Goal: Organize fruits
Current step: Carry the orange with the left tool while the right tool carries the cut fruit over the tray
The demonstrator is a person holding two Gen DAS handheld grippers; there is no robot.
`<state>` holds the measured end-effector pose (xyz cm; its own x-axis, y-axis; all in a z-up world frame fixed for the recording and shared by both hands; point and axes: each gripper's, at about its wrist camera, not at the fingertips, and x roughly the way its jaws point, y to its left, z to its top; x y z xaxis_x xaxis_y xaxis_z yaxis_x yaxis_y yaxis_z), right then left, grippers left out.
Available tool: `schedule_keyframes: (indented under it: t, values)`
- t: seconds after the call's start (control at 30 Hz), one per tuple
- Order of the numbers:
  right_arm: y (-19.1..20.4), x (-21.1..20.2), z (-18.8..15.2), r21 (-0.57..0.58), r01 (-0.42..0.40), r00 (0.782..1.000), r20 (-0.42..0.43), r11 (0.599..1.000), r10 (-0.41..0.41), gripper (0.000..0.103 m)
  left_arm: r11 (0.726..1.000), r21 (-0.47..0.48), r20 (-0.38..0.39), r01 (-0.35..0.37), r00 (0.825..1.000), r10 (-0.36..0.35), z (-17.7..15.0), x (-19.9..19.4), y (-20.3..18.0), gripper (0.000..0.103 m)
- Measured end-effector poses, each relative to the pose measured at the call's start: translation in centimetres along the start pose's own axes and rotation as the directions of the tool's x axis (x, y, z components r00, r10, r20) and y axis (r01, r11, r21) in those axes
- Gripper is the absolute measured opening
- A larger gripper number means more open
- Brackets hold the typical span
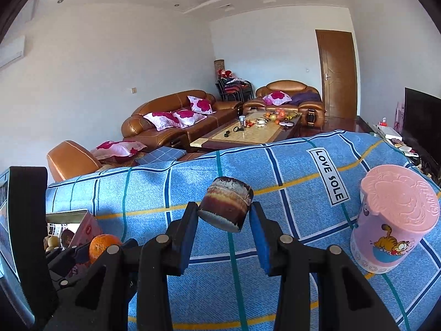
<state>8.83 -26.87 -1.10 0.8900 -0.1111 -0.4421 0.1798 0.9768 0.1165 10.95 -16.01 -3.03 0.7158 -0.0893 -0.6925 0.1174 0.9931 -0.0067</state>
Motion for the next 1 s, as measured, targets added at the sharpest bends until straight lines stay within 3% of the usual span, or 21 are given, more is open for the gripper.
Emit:
schedule_keyframes:
  t: [1.0]
  values:
    - [2.2, -6.7, -3.4, -0.037, -0.011, 0.999, 0.038, 0.999, 0.012, 0.041, 0.999, 0.038, 0.077, 0.025, 0.997, -0.027, -4.3, -5.9, 2.2, 0.047]
